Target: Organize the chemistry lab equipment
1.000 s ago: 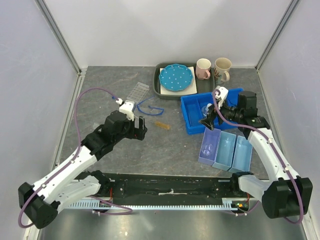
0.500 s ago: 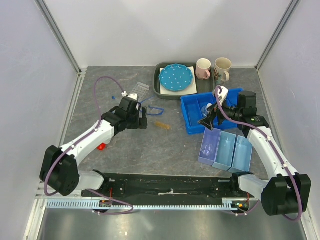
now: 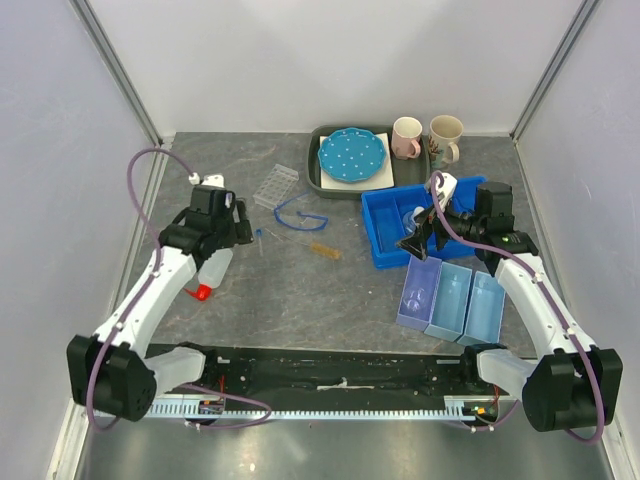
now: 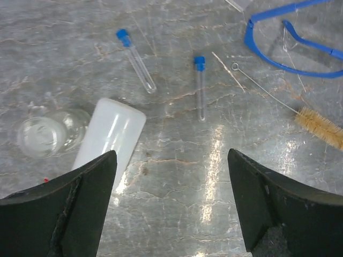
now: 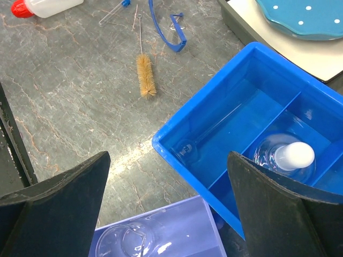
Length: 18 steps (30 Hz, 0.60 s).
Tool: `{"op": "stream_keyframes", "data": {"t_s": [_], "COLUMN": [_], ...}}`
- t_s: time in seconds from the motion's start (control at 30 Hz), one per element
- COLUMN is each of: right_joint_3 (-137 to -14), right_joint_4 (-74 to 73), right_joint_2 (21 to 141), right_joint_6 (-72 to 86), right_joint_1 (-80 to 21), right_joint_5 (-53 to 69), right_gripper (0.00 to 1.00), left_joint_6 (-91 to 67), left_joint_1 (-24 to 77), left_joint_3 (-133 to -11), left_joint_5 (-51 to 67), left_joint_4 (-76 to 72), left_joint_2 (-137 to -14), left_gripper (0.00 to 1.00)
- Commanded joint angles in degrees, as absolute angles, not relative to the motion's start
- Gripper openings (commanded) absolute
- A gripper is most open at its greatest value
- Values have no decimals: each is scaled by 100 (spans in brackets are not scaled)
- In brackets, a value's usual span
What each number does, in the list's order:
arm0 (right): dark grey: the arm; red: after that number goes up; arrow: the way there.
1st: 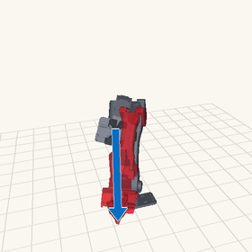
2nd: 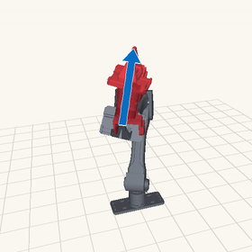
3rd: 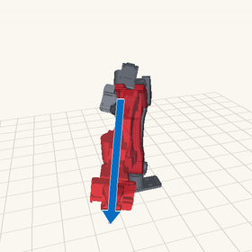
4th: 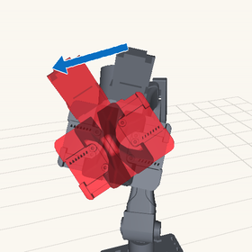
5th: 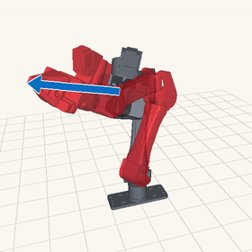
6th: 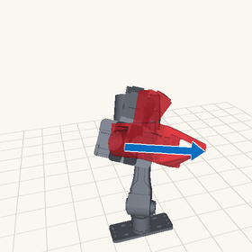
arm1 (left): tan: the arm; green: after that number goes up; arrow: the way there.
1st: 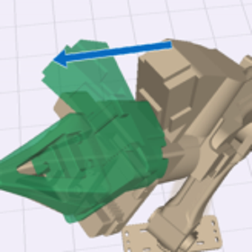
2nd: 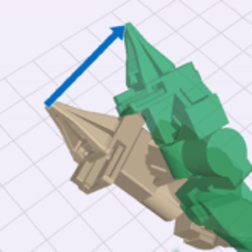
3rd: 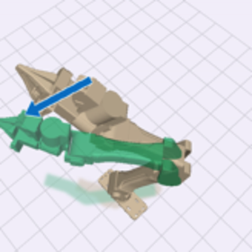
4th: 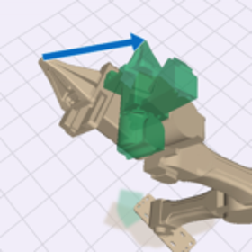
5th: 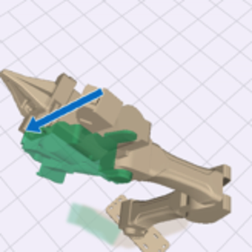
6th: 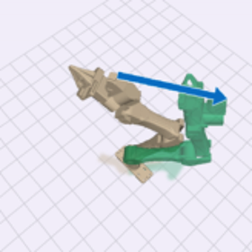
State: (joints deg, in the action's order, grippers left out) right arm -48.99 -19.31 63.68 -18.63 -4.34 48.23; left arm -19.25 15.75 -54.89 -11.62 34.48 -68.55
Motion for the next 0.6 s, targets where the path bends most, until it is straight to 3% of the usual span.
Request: {"op": "stream_keyframes", "data": {"t_s": [0.0, 0.13, 0.43, 0.57], "right_joint_3": [-5089, -5098, -5098, -5115], "right_joint_4": [-1784, -1828, -1907, -1942], "right_joint_2": [6266, 6310, 6293, 6311], "right_joint_6": [-1890, -1916, -2048, -2048], "right_joint_1": [-431, -431, -422, -431], "right_joint_5": [5097, 5159, 5159, 5212], "right_gripper": [97, 97, 97, 98], "left_joint_6": [-1810, -1793, -1934, -2021], "left_joint_1": [1328, 942, -982, -1221], "left_joint_3": [-5283, -5300, -5133, -5071], "left_joint_5": [-1546, -1644, -679, -361], "left_joint_4": [3586, 3577, 3279, 3208], "left_joint_2": [-6251, -6030, -5941, -6239], "left_gripper": [91, 93, 97, 98]}}
